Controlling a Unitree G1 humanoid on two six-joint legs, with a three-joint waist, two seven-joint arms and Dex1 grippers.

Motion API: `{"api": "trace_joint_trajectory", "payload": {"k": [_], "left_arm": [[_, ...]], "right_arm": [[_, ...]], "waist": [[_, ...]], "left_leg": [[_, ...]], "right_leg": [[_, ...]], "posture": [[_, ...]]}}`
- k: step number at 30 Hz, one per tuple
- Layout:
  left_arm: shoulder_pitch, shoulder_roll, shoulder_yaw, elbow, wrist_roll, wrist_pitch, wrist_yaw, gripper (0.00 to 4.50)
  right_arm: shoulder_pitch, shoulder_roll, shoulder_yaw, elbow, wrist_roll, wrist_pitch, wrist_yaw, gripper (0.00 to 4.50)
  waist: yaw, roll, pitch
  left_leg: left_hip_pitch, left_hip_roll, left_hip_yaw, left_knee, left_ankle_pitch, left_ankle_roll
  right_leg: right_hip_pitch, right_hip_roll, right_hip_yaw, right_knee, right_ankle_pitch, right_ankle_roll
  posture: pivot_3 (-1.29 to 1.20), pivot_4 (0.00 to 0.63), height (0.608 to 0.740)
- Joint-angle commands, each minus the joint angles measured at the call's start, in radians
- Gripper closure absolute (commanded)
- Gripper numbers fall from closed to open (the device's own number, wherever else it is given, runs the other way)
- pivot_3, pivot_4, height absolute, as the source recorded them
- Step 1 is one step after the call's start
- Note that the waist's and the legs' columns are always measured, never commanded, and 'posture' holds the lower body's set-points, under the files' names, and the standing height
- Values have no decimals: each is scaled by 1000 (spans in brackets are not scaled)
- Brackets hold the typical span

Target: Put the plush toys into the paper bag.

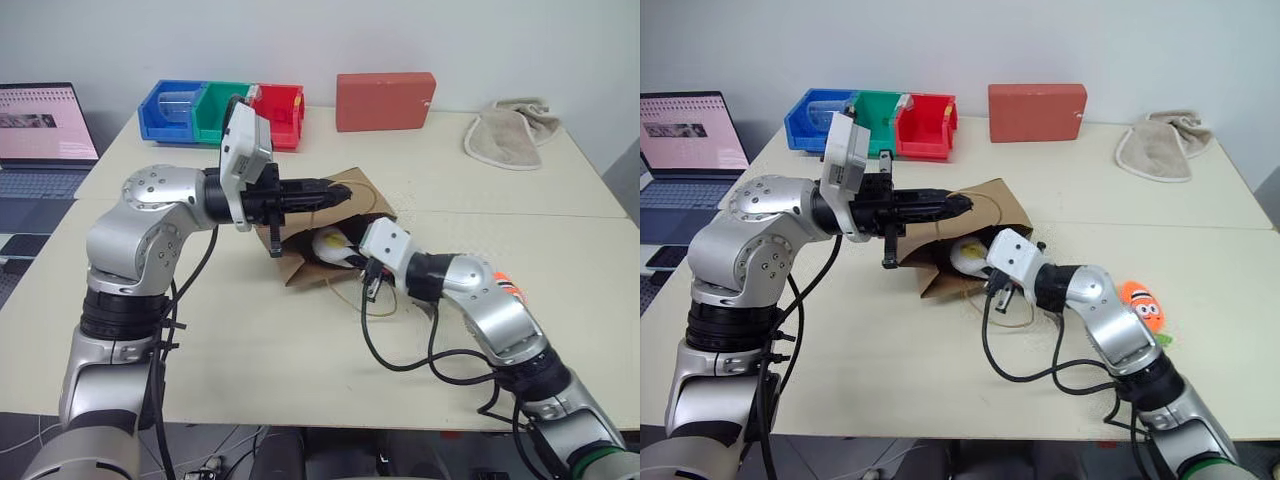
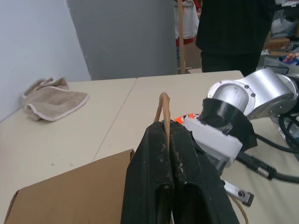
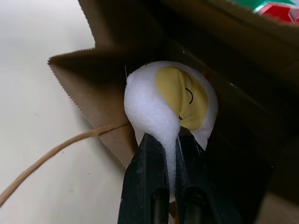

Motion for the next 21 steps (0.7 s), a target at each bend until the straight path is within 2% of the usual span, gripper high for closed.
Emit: {"api": "trace_joint_trajectory", "payload": {"k": [1, 8, 12, 21], "left_arm": [[-15, -8, 27, -33, -31, 7, 14, 4500], [-20, -11, 29, -19, -37, 10, 25, 4500], [-19, -18, 24, -9, -31, 3, 31, 4500], [-11, -19, 22, -8, -24, -1, 35, 4500]], "right_arm": [[-61, 53, 9, 51, -59, -58, -64, 4463], [-90, 111, 42, 133, -145, -152, -105, 4463], [-85, 139, 41, 156, -163, -175, -114, 3374], [-72, 105, 4, 69, -136, -96, -43, 48]], "waist": [[-1, 0, 0], [-1, 0, 0], [-2, 0, 0], [-2, 0, 0]], "left_leg": [[0, 0, 0, 0, 0, 0], [0, 0, 0, 0, 0, 0], [0, 0, 0, 0, 0, 0], [0, 0, -1, 0, 0, 0]], "right_leg": [[0, 0, 0, 0, 0, 0], [0, 1, 0, 1, 0, 0], [0, 1, 0, 1, 0, 0], [0, 1, 0, 1, 0, 0]], "posture": [[0, 150, 740], [0, 150, 740], [0, 150, 740], [0, 150, 740]]}}
